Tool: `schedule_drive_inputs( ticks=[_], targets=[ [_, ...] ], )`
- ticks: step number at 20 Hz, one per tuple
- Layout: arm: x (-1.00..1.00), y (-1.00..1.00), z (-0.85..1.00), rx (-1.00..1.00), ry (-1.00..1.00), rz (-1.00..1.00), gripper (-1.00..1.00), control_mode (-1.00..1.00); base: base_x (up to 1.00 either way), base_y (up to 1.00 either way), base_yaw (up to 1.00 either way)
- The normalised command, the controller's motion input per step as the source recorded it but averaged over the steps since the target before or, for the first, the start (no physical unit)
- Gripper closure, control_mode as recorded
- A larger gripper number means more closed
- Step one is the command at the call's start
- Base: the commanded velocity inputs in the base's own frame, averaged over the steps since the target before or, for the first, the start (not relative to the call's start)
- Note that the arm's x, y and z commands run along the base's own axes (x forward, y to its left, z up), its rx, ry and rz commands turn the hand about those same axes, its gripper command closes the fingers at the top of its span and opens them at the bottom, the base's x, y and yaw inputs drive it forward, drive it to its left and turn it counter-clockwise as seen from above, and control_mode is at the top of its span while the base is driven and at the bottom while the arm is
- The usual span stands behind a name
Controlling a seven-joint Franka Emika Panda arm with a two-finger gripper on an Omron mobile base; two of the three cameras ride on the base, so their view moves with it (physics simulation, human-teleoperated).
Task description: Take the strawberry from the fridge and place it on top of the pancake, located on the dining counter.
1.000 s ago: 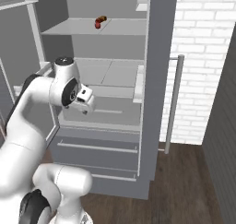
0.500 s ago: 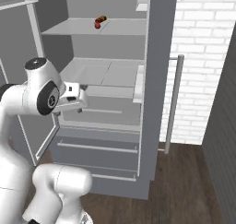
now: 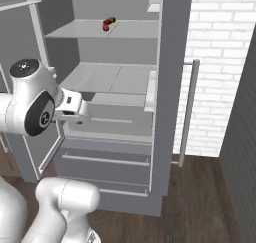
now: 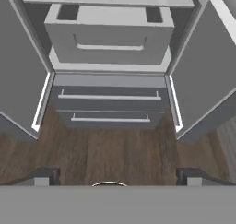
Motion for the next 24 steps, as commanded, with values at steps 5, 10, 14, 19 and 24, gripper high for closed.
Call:
schedule_drive_inputs(
  ticks=[5,10,14,19,24],
  targets=[
    [-0.30,0.15,0.00,-0.01,0.05,-0.31,-1.00,-1.00,0.00,0.00,0.00],
    [-0.23,-0.21,-0.06,0.03,0.00,-0.03,-1.00,-1.00,0.00,0.00,0.00],
    [-0.27,-0.14,-0.01,0.04,0.00,0.03,-1.00,-1.00,0.00,0.00,0.00],
    [-0.15,0.00,-0.02,0.03,0.00,0.06,-1.00,-1.00,0.00,0.00,0.00],
    [-0.01,0.00,-0.09,0.05,0.00,0.13,-1.00,-1.00,0.00,0.00,0.00]
  ],
)
